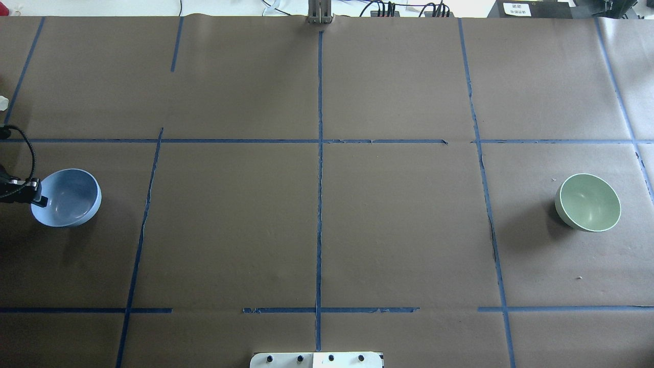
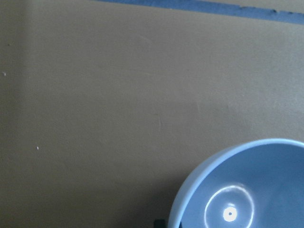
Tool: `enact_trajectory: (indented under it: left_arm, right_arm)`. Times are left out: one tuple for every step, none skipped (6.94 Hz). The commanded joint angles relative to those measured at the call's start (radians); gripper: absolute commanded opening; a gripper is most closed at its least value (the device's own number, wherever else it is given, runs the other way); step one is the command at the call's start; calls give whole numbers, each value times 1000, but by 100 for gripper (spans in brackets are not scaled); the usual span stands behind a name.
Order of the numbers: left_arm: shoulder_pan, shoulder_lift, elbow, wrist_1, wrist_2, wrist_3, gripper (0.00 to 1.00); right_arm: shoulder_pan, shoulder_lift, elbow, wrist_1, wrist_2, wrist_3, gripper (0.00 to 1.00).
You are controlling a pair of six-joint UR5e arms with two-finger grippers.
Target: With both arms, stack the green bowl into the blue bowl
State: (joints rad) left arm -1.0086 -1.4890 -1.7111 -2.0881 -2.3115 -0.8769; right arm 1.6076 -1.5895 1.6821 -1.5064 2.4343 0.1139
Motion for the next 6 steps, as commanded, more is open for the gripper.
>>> enact_trajectory:
  left_arm:
    - [-7, -154, -186, 368, -19, -34, 0]
    - [11, -277, -182, 408, -16, -182, 0]
    - [103, -410, -156, 410, -8, -355, 0]
    - [205, -551, -92, 404, 94, -498, 0]
    - [322, -691, -2, 396, 222, -631, 0]
    - [359, -756, 52, 358, 263, -666, 0]
  right_arm:
    - [0, -1, 1, 0, 0, 3, 100]
    - [0, -1, 1, 0, 0, 6, 100]
    - [0, -1, 1, 0, 2, 22, 100]
    - [0, -1, 5, 0, 2, 30, 100]
    - [-2, -1, 10, 0, 3, 30, 100]
    - [-2, -1, 11, 0, 5, 33, 100]
